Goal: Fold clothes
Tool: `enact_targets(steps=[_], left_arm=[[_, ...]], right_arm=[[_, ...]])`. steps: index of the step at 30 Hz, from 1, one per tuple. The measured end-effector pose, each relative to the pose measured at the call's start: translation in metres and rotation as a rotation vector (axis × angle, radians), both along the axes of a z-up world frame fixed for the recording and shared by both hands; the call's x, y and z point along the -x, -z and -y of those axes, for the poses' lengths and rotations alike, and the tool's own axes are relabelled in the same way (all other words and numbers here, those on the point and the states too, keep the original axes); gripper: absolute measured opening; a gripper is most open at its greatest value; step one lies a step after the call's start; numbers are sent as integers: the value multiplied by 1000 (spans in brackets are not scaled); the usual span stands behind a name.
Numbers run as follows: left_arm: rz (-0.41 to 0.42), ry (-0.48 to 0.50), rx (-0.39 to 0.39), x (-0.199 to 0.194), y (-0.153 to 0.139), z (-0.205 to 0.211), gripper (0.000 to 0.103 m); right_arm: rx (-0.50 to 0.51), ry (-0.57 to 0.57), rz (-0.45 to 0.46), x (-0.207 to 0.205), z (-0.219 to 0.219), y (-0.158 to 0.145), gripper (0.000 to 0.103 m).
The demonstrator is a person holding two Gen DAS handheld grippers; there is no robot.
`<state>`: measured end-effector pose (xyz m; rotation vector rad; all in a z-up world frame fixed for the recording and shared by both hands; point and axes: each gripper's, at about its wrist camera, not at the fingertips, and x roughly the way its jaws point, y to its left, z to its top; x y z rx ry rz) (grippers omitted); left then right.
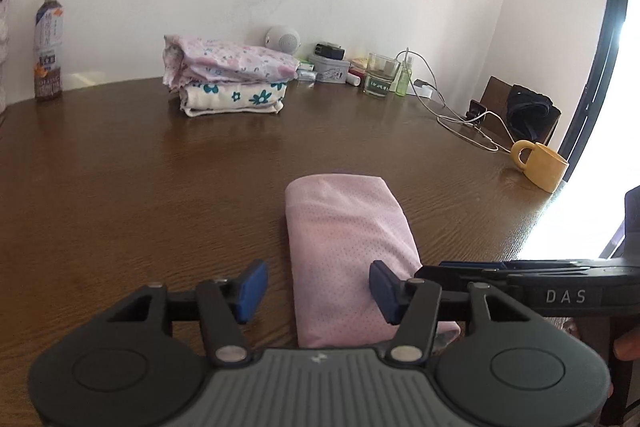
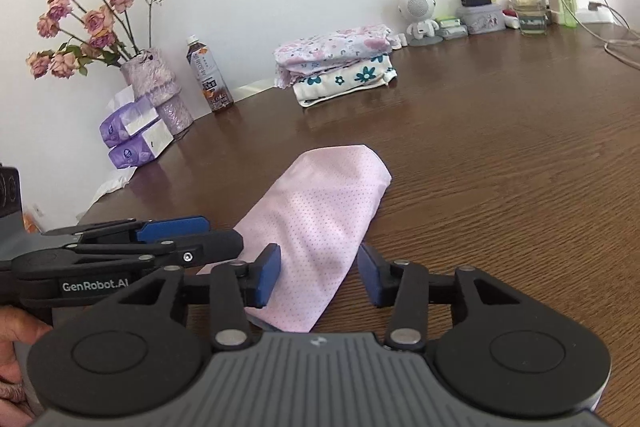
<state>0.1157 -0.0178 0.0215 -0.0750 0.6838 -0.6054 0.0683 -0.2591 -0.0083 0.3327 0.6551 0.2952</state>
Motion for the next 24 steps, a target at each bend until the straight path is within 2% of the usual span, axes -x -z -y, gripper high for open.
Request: enact_targets(steps=[1,2,3,4,5,6,7,8,9,10,12,14,15,17,19,21,24], left_arm=[[-18,-3,14,-3,1,-1,25],[-36,-5,27,-5,3,-2,25],[-34,-9,30,-6,2,-2,25],[-31,-14,37,-6,0,-3,27],[-32,-24,50,-8,-2,-5,31],[-36,-37,59,-10,-3,-6,47],[-38,-54,63,-12,-4,-7,55],[-40,-67,65,-14,-4,-8,55],[-49,-68,65,-16,-2,-7,53],[-61,-67,65,-19,-1,-6,52],[-87,-40,79,-21,4,-5,24],[-79,-45,81,-18,4,-4,24],[-73,-49,85,-17,2,-4,23],[-60,-57,95,-17,-3,-4,27],[-57,-72,93,-21,-5,-2,43],[-70,-75,88,-25,-2,-1,40],[-95,-51,90,-28,3,2,24]], right_arm=[[-26,1,-19,-3,2,3,41],[-52,2,-37,-6,4,7,36],[-75,-3,-51,-7,6,9,22],[-85,-7,-53,-8,6,9,20],[-86,-5,-50,-8,7,8,20],[-87,-4,-46,-8,7,7,20],[-92,1,-42,-9,8,6,21],[-98,8,-37,-10,10,5,24],[-104,17,-31,-12,11,3,33],[-107,25,-27,-14,12,2,37],[-96,30,-28,-20,12,2,37],[-97,19,-52,-26,10,7,30],[-105,7,-60,-27,8,9,21],[-104,2,-57,-25,6,10,21],[-113,9,-44,-25,8,5,24],[-113,25,-34,-28,11,2,34],[-103,37,-45,-36,12,4,34]])
